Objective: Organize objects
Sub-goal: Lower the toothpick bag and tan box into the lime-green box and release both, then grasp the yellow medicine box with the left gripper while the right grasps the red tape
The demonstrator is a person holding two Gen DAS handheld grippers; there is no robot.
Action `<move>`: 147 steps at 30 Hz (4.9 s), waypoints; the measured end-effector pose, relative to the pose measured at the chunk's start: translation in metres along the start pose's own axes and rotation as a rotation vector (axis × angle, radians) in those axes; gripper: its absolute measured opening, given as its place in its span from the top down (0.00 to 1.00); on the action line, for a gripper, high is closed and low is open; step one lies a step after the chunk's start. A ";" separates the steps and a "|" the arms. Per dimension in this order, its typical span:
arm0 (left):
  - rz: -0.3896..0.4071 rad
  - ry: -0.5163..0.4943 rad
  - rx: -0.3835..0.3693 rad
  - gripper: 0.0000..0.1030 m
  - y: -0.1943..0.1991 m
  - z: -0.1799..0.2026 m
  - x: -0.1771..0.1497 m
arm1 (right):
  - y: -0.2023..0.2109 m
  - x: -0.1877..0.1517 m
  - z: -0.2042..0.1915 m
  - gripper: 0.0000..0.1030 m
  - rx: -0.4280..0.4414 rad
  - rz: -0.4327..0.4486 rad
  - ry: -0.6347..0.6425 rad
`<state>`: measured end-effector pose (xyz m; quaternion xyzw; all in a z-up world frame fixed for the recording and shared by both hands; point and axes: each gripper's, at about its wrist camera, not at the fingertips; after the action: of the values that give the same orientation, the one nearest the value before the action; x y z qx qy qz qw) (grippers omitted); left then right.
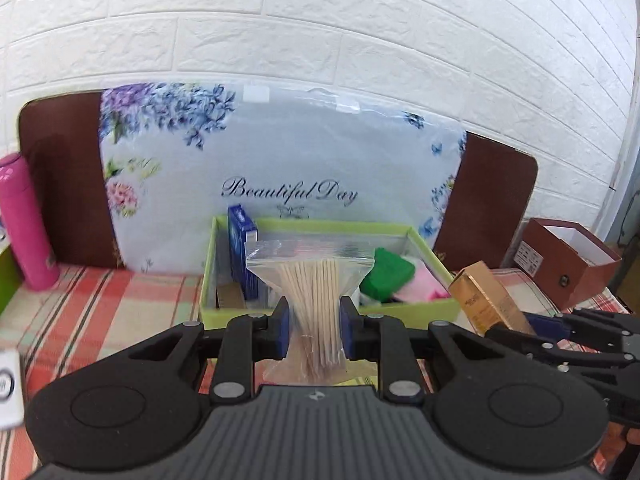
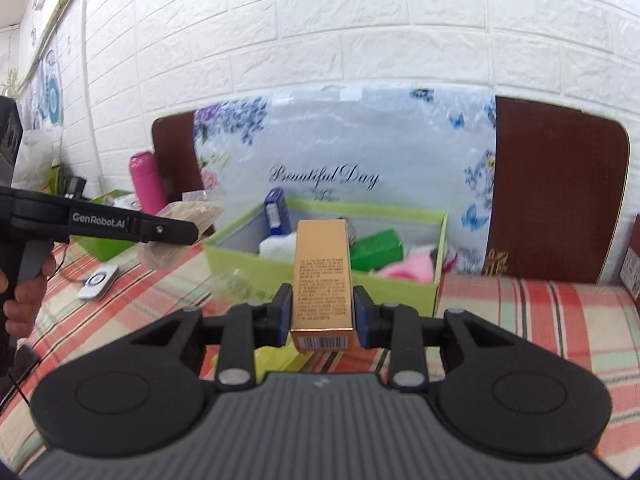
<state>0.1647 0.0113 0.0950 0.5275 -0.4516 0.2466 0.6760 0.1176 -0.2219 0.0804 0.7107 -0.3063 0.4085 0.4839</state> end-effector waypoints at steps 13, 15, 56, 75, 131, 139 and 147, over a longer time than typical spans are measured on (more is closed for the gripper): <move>-0.105 -0.053 -0.007 0.76 -0.109 -0.029 0.023 | -0.100 0.038 0.034 0.70 -0.102 0.035 -0.006; -0.104 -0.030 0.003 0.75 -0.116 -0.034 0.020 | -0.117 0.036 0.038 0.70 -0.098 0.029 -0.006; -0.195 0.115 0.110 0.19 0.012 0.052 -0.059 | 0.059 -0.050 0.026 0.00 -0.117 0.097 -0.126; -0.230 0.128 0.105 0.19 -0.012 0.059 -0.087 | 0.059 -0.089 0.025 0.00 -0.138 0.004 -0.131; -0.229 0.269 0.085 0.35 0.046 -0.020 -0.138 | 0.004 -0.096 0.045 0.48 -0.081 -0.191 -0.193; -0.262 0.073 0.057 0.25 0.039 0.024 -0.142 | -0.005 -0.100 0.014 0.23 -0.120 -0.155 -0.016; -0.304 0.054 0.083 0.24 0.031 0.025 -0.156 | -0.025 -0.101 0.018 0.21 -0.161 -0.151 -0.003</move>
<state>0.0573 0.0199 -0.0246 0.6104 -0.3377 0.1738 0.6951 0.0952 -0.2259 -0.0233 0.6912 -0.2846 0.3436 0.5685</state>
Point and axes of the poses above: each gripper's, at about its wrist camera, not at the fingertips, and y roughly against the way its jaws point, z to its right, x to its top, and after that the axes turned 7 degrees about -y, right-handed
